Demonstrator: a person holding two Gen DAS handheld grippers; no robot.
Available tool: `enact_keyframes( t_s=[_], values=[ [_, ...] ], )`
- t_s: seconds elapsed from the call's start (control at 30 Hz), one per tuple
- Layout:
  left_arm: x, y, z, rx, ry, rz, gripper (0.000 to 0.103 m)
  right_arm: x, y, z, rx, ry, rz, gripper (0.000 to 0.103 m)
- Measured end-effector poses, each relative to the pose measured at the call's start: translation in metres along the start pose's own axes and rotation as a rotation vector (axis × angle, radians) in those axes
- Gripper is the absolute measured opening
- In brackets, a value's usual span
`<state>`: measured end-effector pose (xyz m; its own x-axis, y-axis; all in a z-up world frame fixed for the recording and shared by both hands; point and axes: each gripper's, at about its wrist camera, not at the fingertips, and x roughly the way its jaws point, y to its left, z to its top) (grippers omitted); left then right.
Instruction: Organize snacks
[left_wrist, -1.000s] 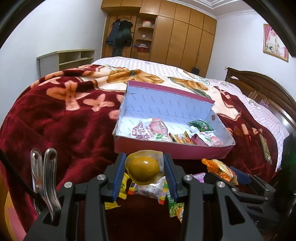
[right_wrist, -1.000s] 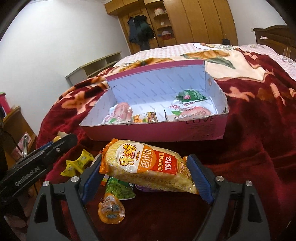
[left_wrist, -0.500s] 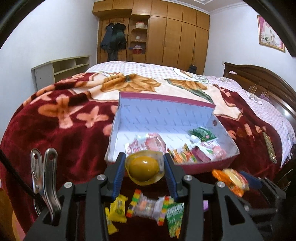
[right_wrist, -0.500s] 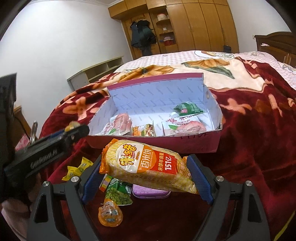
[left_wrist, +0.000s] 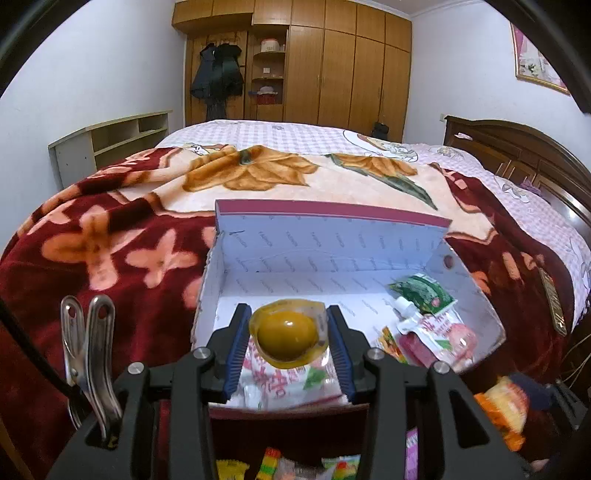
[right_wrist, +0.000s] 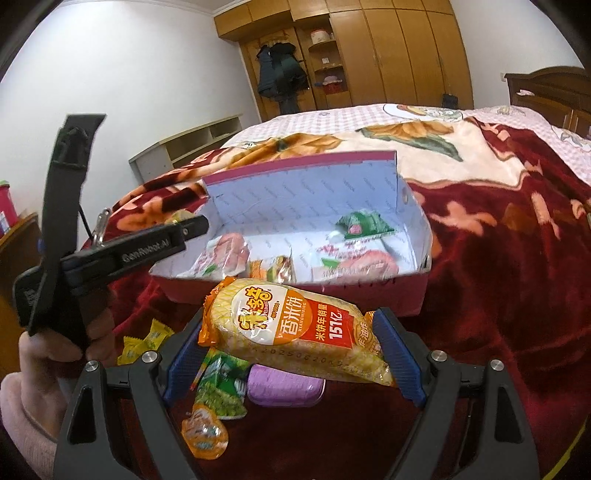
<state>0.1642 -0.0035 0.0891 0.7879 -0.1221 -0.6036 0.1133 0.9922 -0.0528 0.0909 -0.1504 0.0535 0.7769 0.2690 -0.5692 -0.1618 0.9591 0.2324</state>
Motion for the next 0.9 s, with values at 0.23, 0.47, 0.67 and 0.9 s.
enact_keyframes(
  t_s=[0.23,0.47,0.67,0.9],
  values=[
    [0.029,0.001,0.007,-0.01,0.025,0.012,0.044,0.004,-0.004,0.013,0.003,-0.024,0.004,0.088],
    [0.052,0.005,-0.001,-0.023,0.062,0.015,0.048,0.009,-0.007,0.012,0.007,-0.015,0.0,0.088],
    [0.052,0.013,-0.004,-0.06,0.048,0.011,0.06,0.017,-0.01,0.01,0.01,0.004,-0.005,0.088],
    [0.051,0.013,-0.007,-0.06,0.042,0.006,0.067,0.025,-0.009,0.019,-0.023,-0.012,-0.027,0.087]
  ],
)
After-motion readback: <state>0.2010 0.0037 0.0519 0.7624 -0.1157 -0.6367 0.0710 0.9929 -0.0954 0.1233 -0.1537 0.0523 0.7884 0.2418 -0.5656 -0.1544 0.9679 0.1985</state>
